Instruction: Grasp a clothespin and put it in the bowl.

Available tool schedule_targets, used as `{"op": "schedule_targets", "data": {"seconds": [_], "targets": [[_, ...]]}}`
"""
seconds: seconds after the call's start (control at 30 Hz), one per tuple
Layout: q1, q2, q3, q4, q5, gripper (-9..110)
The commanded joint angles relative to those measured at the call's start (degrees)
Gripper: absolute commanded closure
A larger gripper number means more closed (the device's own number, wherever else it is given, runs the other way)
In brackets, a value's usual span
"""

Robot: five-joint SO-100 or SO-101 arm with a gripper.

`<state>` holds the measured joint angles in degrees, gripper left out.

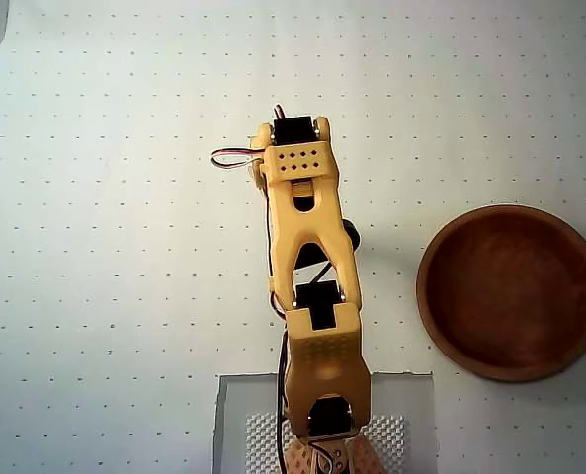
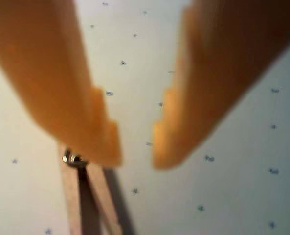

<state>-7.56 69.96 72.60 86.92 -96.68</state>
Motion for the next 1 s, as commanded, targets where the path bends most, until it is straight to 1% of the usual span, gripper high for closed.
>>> {"op": "schedule_targets", "data": {"seconds": [0.0, 0.1, 0.47, 0.6, 0.97], "targets": [[0.26, 1.49, -4.22, 0.44, -0.88, 84], [0.09, 1.58, -4.31, 0.18, -0.88, 81], [-0.35, -0.18, -4.75, -0.26, -1.23, 80], [-0.35, -3.08, -8.17, 0.44, -2.81, 80], [0.18, -14.24, -20.83, 0.44, -1.85, 80]]}}
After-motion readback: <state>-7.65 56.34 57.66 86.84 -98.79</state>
